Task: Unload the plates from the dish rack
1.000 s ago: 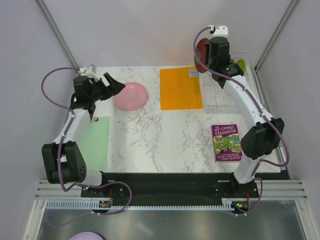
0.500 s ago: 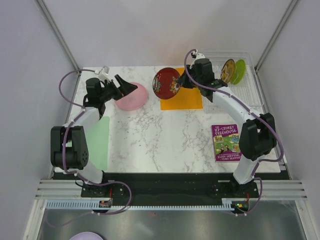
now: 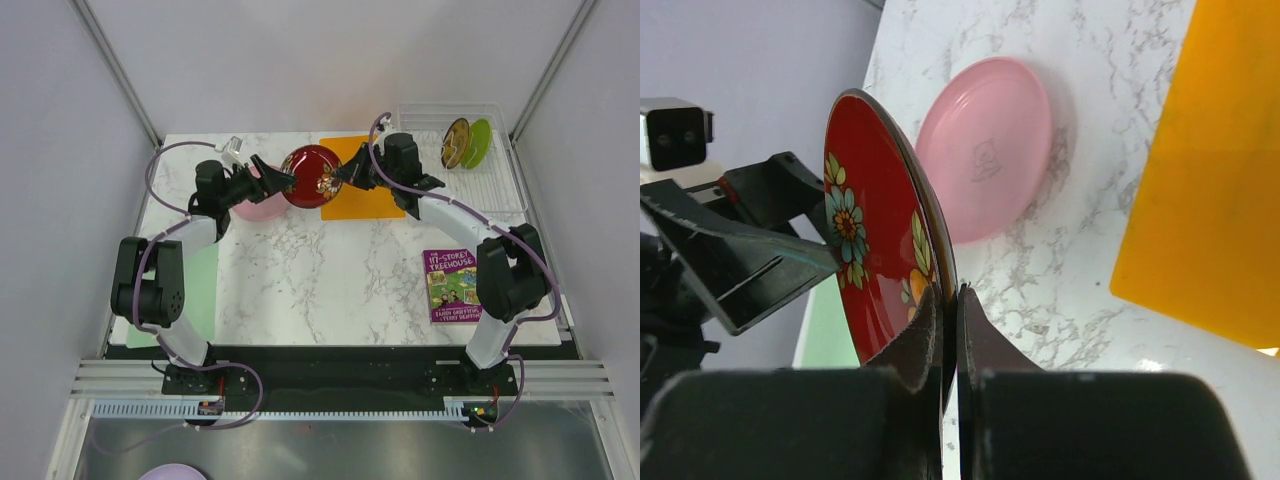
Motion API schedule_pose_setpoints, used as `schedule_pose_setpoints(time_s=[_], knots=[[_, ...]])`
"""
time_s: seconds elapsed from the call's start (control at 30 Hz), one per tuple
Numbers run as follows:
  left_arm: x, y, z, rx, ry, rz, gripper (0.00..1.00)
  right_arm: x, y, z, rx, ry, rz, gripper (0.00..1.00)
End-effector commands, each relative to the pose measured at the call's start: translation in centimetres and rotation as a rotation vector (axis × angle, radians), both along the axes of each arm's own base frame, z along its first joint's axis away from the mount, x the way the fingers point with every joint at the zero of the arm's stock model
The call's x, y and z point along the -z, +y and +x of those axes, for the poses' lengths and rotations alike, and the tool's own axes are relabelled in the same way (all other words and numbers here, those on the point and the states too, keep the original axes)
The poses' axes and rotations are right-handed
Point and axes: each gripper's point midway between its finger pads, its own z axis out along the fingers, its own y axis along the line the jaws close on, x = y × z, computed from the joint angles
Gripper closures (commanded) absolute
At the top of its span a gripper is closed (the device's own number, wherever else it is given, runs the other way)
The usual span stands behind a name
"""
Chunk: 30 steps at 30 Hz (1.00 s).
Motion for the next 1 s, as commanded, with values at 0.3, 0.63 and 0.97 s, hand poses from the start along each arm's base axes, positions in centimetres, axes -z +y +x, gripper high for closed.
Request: schedule_pose_setpoints(time_s=[0.3, 0.63, 0.97], knots=[[-1.8, -0.4, 1.3, 0.007, -0.046, -0.051, 0.98, -4.2, 3.5, -1.5, -0.177, -0.041, 0.288, 0.96], [-0.3, 8.0, 3.6, -0.228, 0.014, 0.043, 0.98, -2.9, -7.2, 2.2, 0.081, -0.071, 0.041, 0.3], [4.0, 12.8, 6.3, -0.29, 0.127, 0.028, 0.98, -1.5, -14.3, 2.1, 0.202, -0.051, -0.068, 0.28]])
